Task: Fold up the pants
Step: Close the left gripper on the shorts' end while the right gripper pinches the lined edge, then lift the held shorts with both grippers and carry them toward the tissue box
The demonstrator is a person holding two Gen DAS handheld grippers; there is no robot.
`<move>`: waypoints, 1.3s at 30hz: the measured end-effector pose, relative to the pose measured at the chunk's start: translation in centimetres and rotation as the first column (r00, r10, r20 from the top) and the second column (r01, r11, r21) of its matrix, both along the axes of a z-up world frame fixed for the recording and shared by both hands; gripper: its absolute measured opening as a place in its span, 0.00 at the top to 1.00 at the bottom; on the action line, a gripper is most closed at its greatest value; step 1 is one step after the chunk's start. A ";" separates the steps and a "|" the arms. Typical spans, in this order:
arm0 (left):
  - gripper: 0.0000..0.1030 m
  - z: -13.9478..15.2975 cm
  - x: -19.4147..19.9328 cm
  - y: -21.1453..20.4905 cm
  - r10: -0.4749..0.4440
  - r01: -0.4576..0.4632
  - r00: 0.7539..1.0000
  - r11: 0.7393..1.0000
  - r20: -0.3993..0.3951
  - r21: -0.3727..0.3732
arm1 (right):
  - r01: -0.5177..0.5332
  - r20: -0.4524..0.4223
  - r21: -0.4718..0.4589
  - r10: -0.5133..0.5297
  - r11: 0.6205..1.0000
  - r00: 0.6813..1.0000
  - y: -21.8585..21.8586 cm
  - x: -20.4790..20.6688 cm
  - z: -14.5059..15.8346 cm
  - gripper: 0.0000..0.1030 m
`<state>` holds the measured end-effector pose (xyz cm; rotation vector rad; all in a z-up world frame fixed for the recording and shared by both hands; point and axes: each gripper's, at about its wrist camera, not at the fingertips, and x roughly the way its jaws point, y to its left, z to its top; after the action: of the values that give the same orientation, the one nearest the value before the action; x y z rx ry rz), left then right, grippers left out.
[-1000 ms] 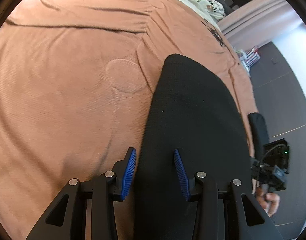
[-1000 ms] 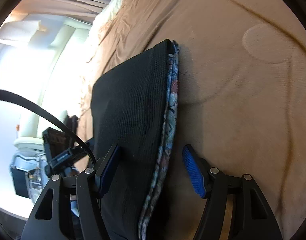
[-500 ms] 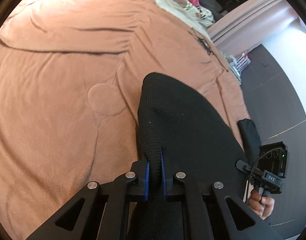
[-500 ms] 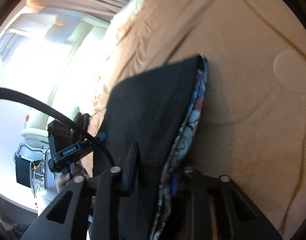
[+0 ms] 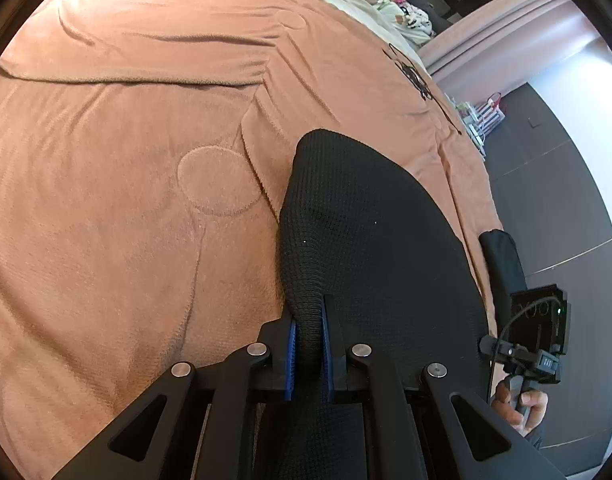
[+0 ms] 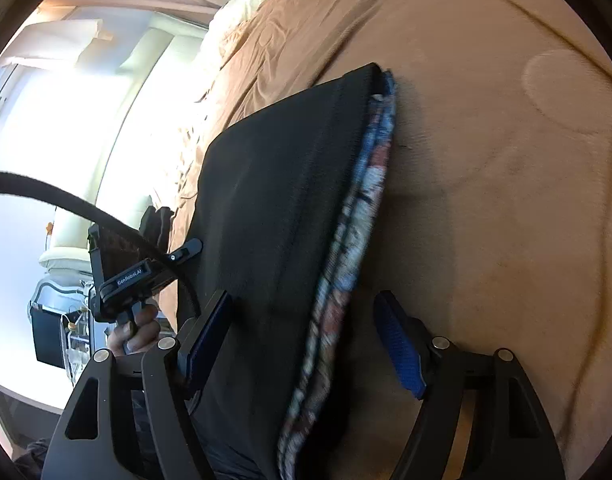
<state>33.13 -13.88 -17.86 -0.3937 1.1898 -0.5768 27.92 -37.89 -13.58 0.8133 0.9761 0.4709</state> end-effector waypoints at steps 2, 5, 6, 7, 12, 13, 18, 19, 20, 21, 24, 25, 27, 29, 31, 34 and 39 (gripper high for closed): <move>0.90 -0.3 -0.1 0.2 0.002 -0.002 1.000 1.000 -0.009 -0.004 | -0.017 0.007 0.007 0.017 1.000 1.000 -0.1 0.7 0.0 0.30; 0.90 -0.5 -0.4 0.6 -0.002 0.002 1.000 1.000 -0.015 -0.016 | -0.041 0.017 0.003 0.040 0.999 0.999 -0.2 1.3 0.1 0.30; 0.89 -0.7 -0.4 0.6 -0.004 0.003 1.000 1.000 -0.022 -0.019 | -0.052 0.024 -0.002 0.052 0.999 0.998 0.0 1.5 0.2 0.30; 0.89 -0.9 -0.4 0.7 -0.004 0.004 1.000 1.000 -0.031 -0.021 | -0.059 0.027 -0.008 0.059 0.998 0.998 0.1 1.6 0.2 0.32; 0.89 -1.8 0.1 0.7 0.000 -0.003 0.999 0.999 -0.053 -0.047 | -0.040 0.044 -0.031 0.042 0.999 0.998 0.1 1.5 0.7 0.59; 0.89 -1.8 0.2 0.6 0.003 -0.005 0.999 0.999 -0.046 -0.046 | -0.035 0.050 -0.039 0.037 0.999 0.998 0.5 1.4 0.8 0.62; 0.92 0.2 -0.6 0.8 0.006 -0.005 1.000 0.999 0.018 -0.052 | 0.010 0.116 -0.091 0.001 0.996 0.993 1.3 -0.1 2.9 0.71; 0.92 0.7 -0.8 0.9 0.008 -0.007 1.000 0.998 0.029 -0.056 | 0.015 0.123 -0.100 -0.002 0.995 0.992 1.6 -0.4 3.2 0.72; 0.92 1.1 -1.0 1.1 0.009 -0.007 0.999 0.998 0.039 -0.059 | 0.022 0.130 -0.110 -0.008 0.994 0.991 1.9 -0.7 3.6 0.72; 0.92 1.9 -1.3 1.2 0.010 -0.007 0.999 0.998 0.052 -0.062 | 0.029 0.143 -0.118 -0.012 0.993 0.990 2.1 -1.2 4.2 0.72; 0.92 3.1 -1.9 1.4 0.010 -0.006 0.997 0.998 0.079 -0.062 | 0.041 0.179 -0.135 -0.016 0.990 0.984 2.7 -2.6 5.6 0.73; 0.92 3.5 -2.2 1.6 0.013 -0.007 0.996 0.998 0.089 -0.065 | 0.045 0.191 -0.141 -0.017 0.989 0.981 3.0 -3.1 6.2 0.73; 0.92 4.3 -2.8 1.9 0.017 -0.010 0.994 0.997 0.107 -0.070 | 0.051 0.211 -0.149 -0.018 0.988 0.977 3.5 -3.9 7.0 0.74; 0.92 5.2 -3.3 2.2 0.021 -0.011 0.992 0.997 0.126 -0.078 | 0.057 0.230 -0.154 -0.020 0.986 0.973 4.1 -4.6 7.6 0.74; 0.92 6.4 -4.1 2.5 0.028 -0.015 0.988 0.997 0.153 -0.082 | 0.066 0.254 -0.161 -0.023 0.985 0.967 4.5 -5.6 8.4 0.74; 0.92 8.2 -5.3 2.8 0.037 -0.020 0.981 0.996 0.192 -0.087 | 0.079 0.290 -0.171 -0.026 0.982 0.957 5.3 -7.0 9.7 0.74; 0.92 11.4 -7.4 4.0 0.059 -0.033 0.965 0.994 0.255 -0.105 | 0.096 0.366 -0.185 -0.022 0.978 0.930 7.3 -9.9 12.5 0.75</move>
<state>25.76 -9.90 -6.41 -0.4168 0.9023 -0.6285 17.97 -30.63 -1.11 0.5460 0.6404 0.4428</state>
